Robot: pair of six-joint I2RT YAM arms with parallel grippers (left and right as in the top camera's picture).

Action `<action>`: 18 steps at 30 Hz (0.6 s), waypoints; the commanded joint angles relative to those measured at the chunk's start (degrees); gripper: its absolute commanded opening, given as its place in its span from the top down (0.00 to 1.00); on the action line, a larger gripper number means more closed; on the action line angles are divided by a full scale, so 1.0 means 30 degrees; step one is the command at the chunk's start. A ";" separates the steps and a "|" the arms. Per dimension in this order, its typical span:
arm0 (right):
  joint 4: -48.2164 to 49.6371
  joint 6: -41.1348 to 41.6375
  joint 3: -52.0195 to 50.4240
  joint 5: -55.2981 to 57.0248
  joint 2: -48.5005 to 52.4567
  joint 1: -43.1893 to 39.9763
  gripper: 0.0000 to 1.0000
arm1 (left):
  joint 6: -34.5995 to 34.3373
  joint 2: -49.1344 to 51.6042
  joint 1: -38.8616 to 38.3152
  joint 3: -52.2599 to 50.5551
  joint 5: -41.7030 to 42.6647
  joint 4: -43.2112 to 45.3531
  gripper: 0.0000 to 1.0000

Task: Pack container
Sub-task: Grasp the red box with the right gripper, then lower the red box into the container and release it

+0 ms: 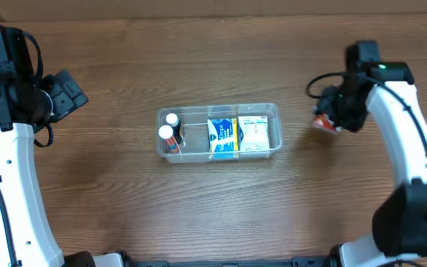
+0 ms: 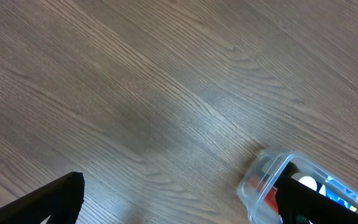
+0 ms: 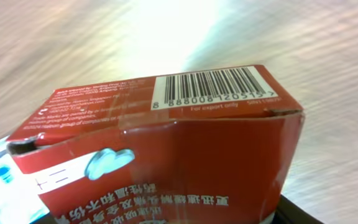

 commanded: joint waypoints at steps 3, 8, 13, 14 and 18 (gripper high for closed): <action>0.1158 -0.0124 0.1013 -0.0117 -0.1566 0.6178 0.32 | 0.0372 0.0087 0.0066 0.0284 0.0029 0.0022 0.00; 0.2499 0.0736 0.0051 -0.0117 0.0248 0.9107 0.28 | 0.0372 0.0087 0.0066 0.0284 0.0029 0.0015 0.00; 0.2514 0.0729 0.0051 -0.0044 0.2528 0.9180 0.28 | 0.0379 0.0087 0.0066 0.0284 0.0029 0.0007 0.00; 0.2514 0.0729 0.0051 0.0109 0.2820 0.9180 0.28 | 0.0379 0.0087 0.0066 0.0284 0.0029 0.0007 0.00; 0.2550 0.0736 0.0051 0.0590 0.3832 0.9165 0.28 | 0.0379 0.0087 0.0066 0.0284 0.0029 0.0015 0.00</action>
